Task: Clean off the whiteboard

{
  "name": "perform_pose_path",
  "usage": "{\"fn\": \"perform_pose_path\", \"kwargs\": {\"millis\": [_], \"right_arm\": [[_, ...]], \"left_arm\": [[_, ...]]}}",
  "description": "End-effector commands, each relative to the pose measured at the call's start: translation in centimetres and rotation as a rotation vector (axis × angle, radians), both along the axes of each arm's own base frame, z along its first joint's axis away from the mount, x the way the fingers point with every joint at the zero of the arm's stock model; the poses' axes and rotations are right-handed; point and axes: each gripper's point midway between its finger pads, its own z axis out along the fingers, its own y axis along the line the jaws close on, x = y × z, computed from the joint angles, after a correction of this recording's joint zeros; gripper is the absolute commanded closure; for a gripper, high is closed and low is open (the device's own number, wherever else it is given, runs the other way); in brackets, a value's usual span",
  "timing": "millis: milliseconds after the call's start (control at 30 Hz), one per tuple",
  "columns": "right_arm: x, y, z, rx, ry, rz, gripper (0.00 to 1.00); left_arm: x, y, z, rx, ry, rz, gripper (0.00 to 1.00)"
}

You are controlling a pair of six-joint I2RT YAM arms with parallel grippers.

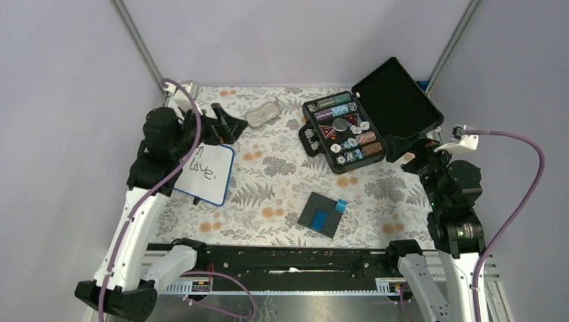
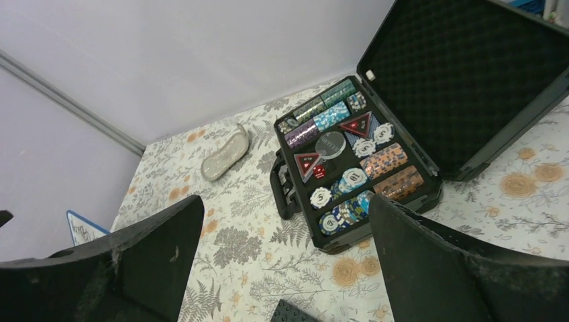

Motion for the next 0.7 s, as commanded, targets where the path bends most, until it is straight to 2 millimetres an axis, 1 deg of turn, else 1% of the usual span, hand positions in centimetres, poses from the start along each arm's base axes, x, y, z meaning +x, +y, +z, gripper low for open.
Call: {"fn": "perform_pose_path", "kwargs": {"millis": [0,67,100,133,167,233,333,400,500,633,667], "right_arm": [[1.9,2.0,-0.5,0.034,0.009,0.098,0.01],[3.2,3.4,-0.5,0.076,-0.004,0.166,0.01],[3.6,4.7,-0.3,0.102,-0.021,0.235,0.01],[4.3,5.5,0.2,0.138,-0.051,0.276,0.01],[5.2,6.2,1.6,0.172,-0.114,0.310,0.01],[7.0,7.6,2.0,0.219,-0.135,0.350,0.01],[10.1,9.8,2.0,0.197,-0.144,0.376,0.01],[11.8,11.4,1.9,0.167,-0.156,0.419,0.01],[13.7,13.0,0.1,0.125,-0.142,0.475,0.01],[14.5,13.2,-3.6,0.040,-0.145,0.485,0.01],[14.6,13.1,-4.4,0.010,-0.141,0.484,0.01]], "left_arm": [[1.3,-0.5,0.3,0.107,-0.015,0.033,0.01],[2.0,-1.4,-0.6,0.161,0.006,0.045,0.01],[2.5,-2.1,-1.4,0.190,0.031,0.044,0.01],[2.7,-2.8,-1.9,0.211,0.045,0.035,0.01],[3.0,-3.7,-2.3,0.229,0.061,0.021,0.01],[3.3,-5.4,-3.1,0.259,0.086,-0.006,0.01],[4.3,-7.1,-4.6,0.321,0.128,-0.022,0.01],[5.5,-7.3,-5.7,0.387,0.165,0.004,0.01],[7.5,-7.2,-8.2,0.502,0.232,0.050,0.01],[10.4,-7.7,-11.7,0.641,0.284,0.096,0.01],[11.3,-8.0,-12.4,0.664,0.292,0.103,0.01]]}}
